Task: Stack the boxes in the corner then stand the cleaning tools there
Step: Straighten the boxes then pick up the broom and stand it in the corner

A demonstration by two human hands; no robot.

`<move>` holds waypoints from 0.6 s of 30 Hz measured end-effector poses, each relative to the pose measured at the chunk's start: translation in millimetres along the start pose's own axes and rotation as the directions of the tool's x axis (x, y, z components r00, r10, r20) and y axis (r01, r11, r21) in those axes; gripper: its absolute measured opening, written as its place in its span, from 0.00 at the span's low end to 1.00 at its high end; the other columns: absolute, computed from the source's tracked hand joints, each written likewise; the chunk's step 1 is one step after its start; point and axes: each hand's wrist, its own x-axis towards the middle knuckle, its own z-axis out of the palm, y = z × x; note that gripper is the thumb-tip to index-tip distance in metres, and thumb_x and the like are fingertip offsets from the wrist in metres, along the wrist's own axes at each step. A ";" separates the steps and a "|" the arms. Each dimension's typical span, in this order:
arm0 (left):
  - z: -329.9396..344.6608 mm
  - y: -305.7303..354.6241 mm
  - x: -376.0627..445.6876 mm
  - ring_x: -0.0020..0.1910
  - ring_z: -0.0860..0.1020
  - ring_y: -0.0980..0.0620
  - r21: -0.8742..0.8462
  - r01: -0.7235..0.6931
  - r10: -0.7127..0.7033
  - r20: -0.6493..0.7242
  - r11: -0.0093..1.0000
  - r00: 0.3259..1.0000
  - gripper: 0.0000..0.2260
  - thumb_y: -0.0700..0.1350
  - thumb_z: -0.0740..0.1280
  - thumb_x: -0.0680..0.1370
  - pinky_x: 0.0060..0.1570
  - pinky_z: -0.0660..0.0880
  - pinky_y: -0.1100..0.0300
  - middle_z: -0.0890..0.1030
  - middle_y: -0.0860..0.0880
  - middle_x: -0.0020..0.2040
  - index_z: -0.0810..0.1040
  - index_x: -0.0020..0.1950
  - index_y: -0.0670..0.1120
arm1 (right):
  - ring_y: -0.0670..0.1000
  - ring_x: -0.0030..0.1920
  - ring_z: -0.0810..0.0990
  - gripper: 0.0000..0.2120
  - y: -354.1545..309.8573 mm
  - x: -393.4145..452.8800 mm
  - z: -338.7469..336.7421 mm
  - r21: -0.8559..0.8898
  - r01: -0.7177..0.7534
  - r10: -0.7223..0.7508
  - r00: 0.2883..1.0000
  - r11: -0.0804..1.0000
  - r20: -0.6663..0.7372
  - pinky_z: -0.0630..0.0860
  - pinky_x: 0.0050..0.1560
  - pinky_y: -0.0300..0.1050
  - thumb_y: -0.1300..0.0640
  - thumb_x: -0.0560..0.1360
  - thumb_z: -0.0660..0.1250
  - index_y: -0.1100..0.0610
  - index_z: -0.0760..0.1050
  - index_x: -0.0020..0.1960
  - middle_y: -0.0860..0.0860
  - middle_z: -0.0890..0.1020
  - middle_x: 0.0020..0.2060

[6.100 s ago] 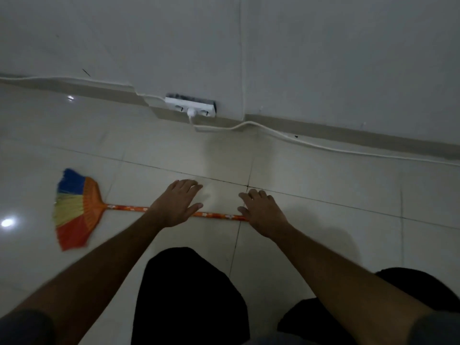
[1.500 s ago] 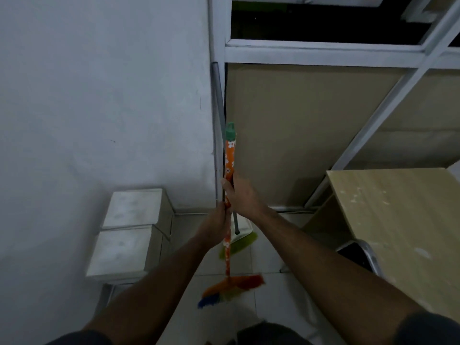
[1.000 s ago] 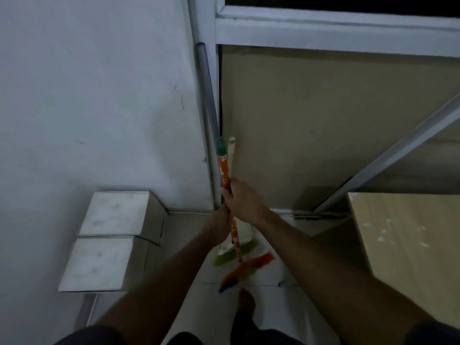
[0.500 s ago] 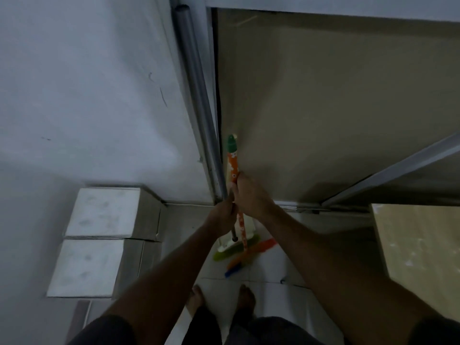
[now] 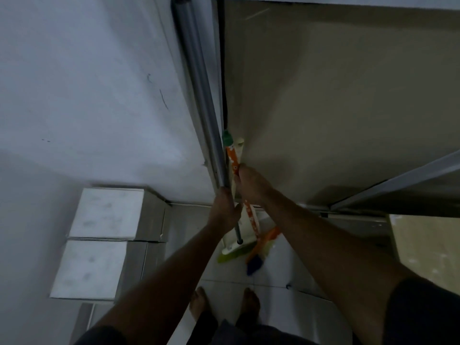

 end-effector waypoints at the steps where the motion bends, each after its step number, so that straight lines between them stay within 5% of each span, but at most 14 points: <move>1: 1.5 -1.3 0.4 0.54 0.79 0.46 -0.010 0.020 -0.020 -0.030 1.000 0.999 0.17 0.44 0.69 0.78 0.45 0.81 0.53 0.75 0.43 0.59 0.70 0.63 0.41 | 0.56 0.51 0.80 0.13 1.7 4.2 1.1 0.016 0.002 -0.002 1.000 1.000 -0.004 0.70 0.47 0.45 0.52 0.85 0.58 0.61 0.74 0.59 0.57 0.80 0.51; 6: -2.5 -4.9 8.0 0.42 0.75 0.58 -0.169 0.190 -0.201 -0.052 0.967 0.978 0.25 0.46 0.72 0.77 0.30 0.72 0.68 0.73 0.45 0.64 0.64 0.70 0.45 | 0.53 0.47 0.82 0.14 6.8 23.5 9.7 0.203 -0.024 0.033 0.999 0.979 -0.041 0.80 0.49 0.51 0.47 0.83 0.62 0.58 0.76 0.56 0.53 0.82 0.48; 11: -6.2 -6.8 19.2 0.51 0.74 0.56 -0.112 0.122 -0.125 -0.019 0.986 0.992 0.23 0.46 0.70 0.79 0.34 0.69 0.72 0.75 0.44 0.65 0.66 0.70 0.43 | 0.56 0.50 0.83 0.15 0.8 34.0 18.5 0.210 -0.041 0.048 0.998 0.977 -0.029 0.80 0.52 0.50 0.51 0.84 0.60 0.61 0.78 0.57 0.56 0.83 0.51; 18: -10.1 -2.7 24.7 0.50 0.75 0.56 -0.066 0.074 -0.075 -0.018 0.995 0.997 0.19 0.44 0.69 0.80 0.34 0.71 0.72 0.75 0.48 0.61 0.68 0.68 0.42 | 0.56 0.50 0.83 0.14 -2.2 32.2 20.0 0.109 -0.018 0.022 0.999 0.994 -0.033 0.81 0.53 0.54 0.51 0.85 0.56 0.60 0.75 0.56 0.57 0.82 0.50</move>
